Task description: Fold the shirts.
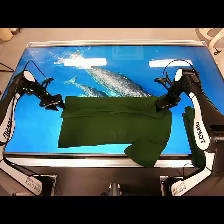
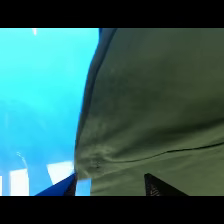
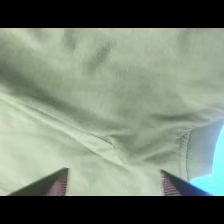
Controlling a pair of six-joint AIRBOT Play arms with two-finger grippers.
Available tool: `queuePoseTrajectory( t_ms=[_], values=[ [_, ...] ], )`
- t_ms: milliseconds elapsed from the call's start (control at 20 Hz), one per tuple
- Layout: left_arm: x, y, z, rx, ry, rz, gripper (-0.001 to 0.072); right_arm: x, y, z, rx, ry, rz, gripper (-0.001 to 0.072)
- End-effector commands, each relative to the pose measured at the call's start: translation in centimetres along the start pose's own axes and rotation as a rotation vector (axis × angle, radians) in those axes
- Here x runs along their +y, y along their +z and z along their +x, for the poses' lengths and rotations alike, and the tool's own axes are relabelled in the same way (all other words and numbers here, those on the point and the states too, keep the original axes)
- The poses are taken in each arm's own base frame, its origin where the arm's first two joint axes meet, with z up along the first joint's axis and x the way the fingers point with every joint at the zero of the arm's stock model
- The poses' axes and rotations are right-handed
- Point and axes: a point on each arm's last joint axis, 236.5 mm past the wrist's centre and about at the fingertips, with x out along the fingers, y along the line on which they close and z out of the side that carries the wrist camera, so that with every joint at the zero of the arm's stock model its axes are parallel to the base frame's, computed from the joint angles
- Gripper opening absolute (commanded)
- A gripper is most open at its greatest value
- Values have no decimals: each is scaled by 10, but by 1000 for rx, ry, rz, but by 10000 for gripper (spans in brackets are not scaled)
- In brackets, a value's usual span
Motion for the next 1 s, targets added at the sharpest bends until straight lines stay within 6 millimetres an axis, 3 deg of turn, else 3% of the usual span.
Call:
queuePoseTrajectory(
  t_ms=[0, 100, 200, 300, 400, 500, 650, 750, 950],
  values=[
    [-4, -14, -15, 27, -21, -6, 544, -3, -22, -24, 44, -42, -67, 628],
    [-4, -27, -36, 9, -23, -12, 543, -2, -45, -44, 57, 3, -38, 595],
    [-3, -51, -43, -13, -25, -23, 543, -5, -69, -56, 21, 45, 6, 555],
    [4, -89, -22, -31, -27, -51, 543, -8, -107, -48, 5, 53, 76, 547],
    [6, -140, 13, -8, -59, -107, 543, 12, -136, -25, -21, 97, 99, 547],
    [11, -175, 40, -12, -60, -139, 543, 30, -145, -7, -73, 100, 107, 547],
    [16, -211, 70, 44, -62, -162, 539, 50, -151, 0, -113, 142, 111, 526],
    [15, -211, 80, 35, -76, -183, 539, 51, -152, -1, -110, 141, 93, 526],
    [6, -192, 87, -41, -96, -206, 537, 50, -153, -1, -108, 139, 92, 526]
  ],
)
